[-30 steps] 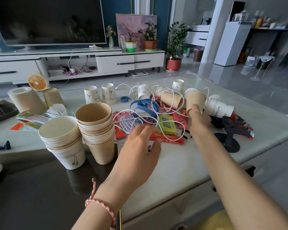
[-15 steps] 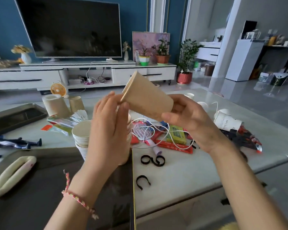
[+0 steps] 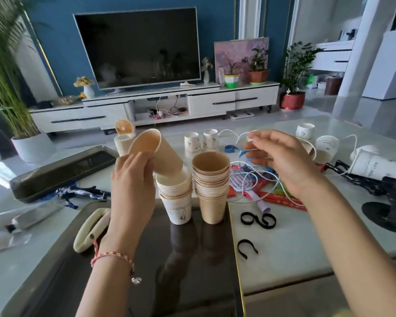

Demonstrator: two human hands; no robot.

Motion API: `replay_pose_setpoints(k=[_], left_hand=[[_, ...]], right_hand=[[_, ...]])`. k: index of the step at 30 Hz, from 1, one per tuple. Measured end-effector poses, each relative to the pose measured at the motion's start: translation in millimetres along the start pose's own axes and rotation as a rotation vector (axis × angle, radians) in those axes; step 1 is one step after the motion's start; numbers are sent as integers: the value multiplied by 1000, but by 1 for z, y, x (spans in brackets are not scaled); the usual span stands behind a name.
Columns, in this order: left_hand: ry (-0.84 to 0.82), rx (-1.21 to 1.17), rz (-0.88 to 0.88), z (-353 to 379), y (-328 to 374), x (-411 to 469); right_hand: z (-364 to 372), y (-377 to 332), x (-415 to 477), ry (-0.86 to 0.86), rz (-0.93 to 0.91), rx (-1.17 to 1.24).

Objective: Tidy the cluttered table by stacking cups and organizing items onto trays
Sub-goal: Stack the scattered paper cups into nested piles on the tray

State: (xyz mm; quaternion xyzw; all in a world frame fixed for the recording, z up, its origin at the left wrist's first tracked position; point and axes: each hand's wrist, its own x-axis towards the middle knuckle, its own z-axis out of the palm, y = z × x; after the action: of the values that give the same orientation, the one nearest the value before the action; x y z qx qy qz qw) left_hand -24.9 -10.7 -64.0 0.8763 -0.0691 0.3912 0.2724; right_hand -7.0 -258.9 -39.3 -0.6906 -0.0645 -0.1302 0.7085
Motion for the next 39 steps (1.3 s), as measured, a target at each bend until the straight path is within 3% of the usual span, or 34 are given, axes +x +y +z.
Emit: replay_pose_setpoints(k=[3, 10, 15, 19, 23, 25, 29, 34, 36, 39], left_hand=[[-116, 24, -4, 10, -1, -7], [-199, 125, 65, 26, -1, -11], [-305, 168, 15, 42, 4, -17], [-179, 101, 0, 40, 13, -17], [37, -105, 150, 32, 57, -14], [10, -317, 218, 28, 88, -18], [-305, -625, 248, 38, 137, -33], [-477, -598, 257, 70, 151, -45], [-503, -597, 247, 79, 149, -45], [-501, -598, 238, 84, 147, -41]], right_hand=[[-8, 5, 0, 29, 43, -5], [-35, 16, -2, 75, 197, -14], [-59, 25, -1, 133, 279, -39], [-80, 32, 0, 166, 310, -77], [-111, 45, 5, 334, 289, -172], [-127, 56, 9, 454, 233, -322], [-164, 68, 11, 639, 81, -790], [-201, 72, 25, 741, 17, -1171], [-216, 70, 36, 699, 80, -1287], [-237, 65, 53, 408, 329, -1529]])
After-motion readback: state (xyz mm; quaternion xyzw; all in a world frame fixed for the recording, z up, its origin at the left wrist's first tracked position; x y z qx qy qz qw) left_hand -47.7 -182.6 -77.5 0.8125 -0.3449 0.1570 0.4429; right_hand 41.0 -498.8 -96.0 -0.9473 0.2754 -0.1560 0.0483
